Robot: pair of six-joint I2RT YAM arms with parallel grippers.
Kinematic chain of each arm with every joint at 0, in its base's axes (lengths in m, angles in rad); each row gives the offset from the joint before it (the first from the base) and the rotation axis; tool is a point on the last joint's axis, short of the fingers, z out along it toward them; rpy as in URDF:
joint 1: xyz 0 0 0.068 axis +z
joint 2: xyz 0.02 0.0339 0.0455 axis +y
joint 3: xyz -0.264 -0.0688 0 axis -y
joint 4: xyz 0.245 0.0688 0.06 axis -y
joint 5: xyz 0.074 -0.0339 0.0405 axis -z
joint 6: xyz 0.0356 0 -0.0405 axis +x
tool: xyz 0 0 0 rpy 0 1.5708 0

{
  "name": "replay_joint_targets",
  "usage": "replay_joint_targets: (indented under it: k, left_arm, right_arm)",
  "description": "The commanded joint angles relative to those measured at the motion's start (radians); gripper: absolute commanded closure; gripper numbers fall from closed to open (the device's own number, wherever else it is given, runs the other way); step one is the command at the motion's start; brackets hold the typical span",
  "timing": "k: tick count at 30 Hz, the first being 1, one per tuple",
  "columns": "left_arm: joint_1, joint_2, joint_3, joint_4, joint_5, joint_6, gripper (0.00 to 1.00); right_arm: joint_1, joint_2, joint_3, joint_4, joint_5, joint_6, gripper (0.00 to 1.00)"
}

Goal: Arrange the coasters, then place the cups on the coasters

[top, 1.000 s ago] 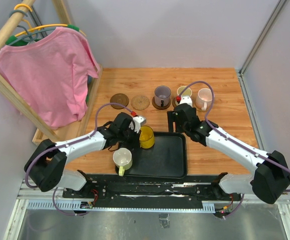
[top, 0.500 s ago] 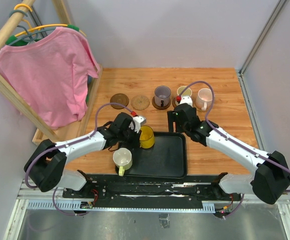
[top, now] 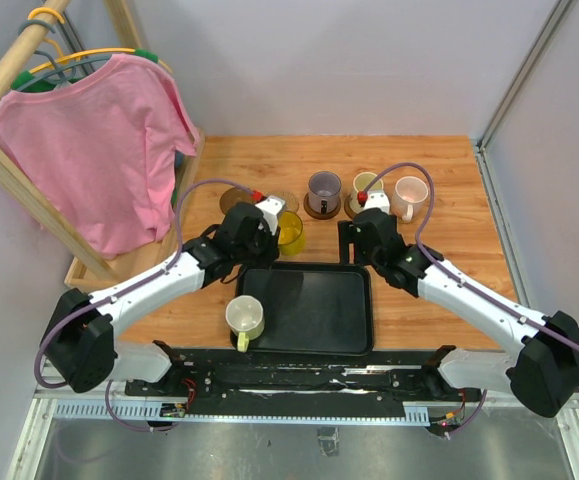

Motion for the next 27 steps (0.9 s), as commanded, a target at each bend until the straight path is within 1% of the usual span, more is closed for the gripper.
replay_joint_targets:
  k: [1,5,10,13,17,20,23,27]
  left_arm:
    - [0.000,-0.010,0.106,0.077,-0.216,-0.009,0.99]
    - [0.019,0.061,0.173,0.088,-0.309,-0.007,0.99]
    - [0.091,0.158,0.246,0.108,-0.302,-0.057,1.00]
    - [0.124,0.204,0.260,0.149,-0.276,-0.081,1.00]
    - [0.154,0.273,0.298,0.179,-0.273,-0.104,1.00]
    - [0.163,0.339,0.355,0.179,-0.263,-0.103,1.00]
    - [0.170,0.405,0.430,0.154,-0.254,-0.101,0.99]
    - [0.190,0.496,0.554,0.069,-0.229,-0.100,1.00]
  right_arm:
    - [0.017,-0.021,-0.021,0.003,0.034,-0.009,0.19]
    - [0.018,-0.029,-0.026,-0.002,0.034,-0.023,0.19]
    - [0.017,-0.049,-0.024,-0.014,0.046,-0.040,0.19]
    - [0.018,-0.070,-0.031,-0.007,0.058,-0.057,0.19]
    - [0.018,-0.092,-0.041,0.016,0.051,-0.077,0.20]
    - [0.016,-0.103,-0.048,0.023,0.052,-0.083,0.20]
    - [0.015,-0.108,-0.049,0.026,0.054,-0.085,0.20]
    - [0.013,-0.114,-0.045,0.025,0.051,-0.086,0.20]
